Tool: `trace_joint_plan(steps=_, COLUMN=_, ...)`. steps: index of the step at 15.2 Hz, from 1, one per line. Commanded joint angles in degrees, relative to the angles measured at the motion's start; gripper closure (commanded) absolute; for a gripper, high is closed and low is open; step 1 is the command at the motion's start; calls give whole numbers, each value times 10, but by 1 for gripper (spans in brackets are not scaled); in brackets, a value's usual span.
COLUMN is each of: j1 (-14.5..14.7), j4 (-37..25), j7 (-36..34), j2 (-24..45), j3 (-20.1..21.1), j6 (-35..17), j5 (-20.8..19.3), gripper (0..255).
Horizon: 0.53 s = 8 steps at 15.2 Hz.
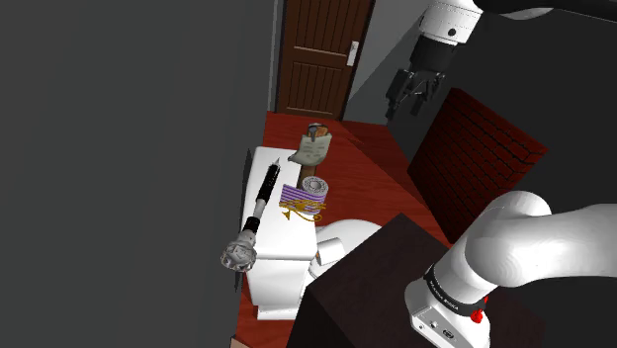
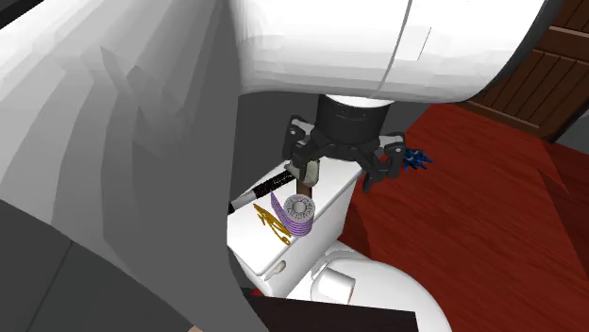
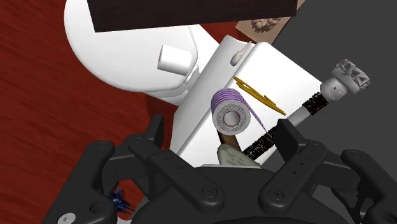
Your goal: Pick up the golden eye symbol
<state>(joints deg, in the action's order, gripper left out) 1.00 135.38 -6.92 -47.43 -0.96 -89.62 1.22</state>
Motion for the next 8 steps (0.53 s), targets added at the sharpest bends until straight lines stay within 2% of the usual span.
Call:
trace_joint_plan(steps=1, j1=0, j4=0, j7=0, j2=0, j3=0, j6=0, j5=0, gripper=0)
trace_joint_plan(steps=8, j1=32, j4=21, j7=20, j2=110, j3=32, j6=-106, j5=2, gripper=0)
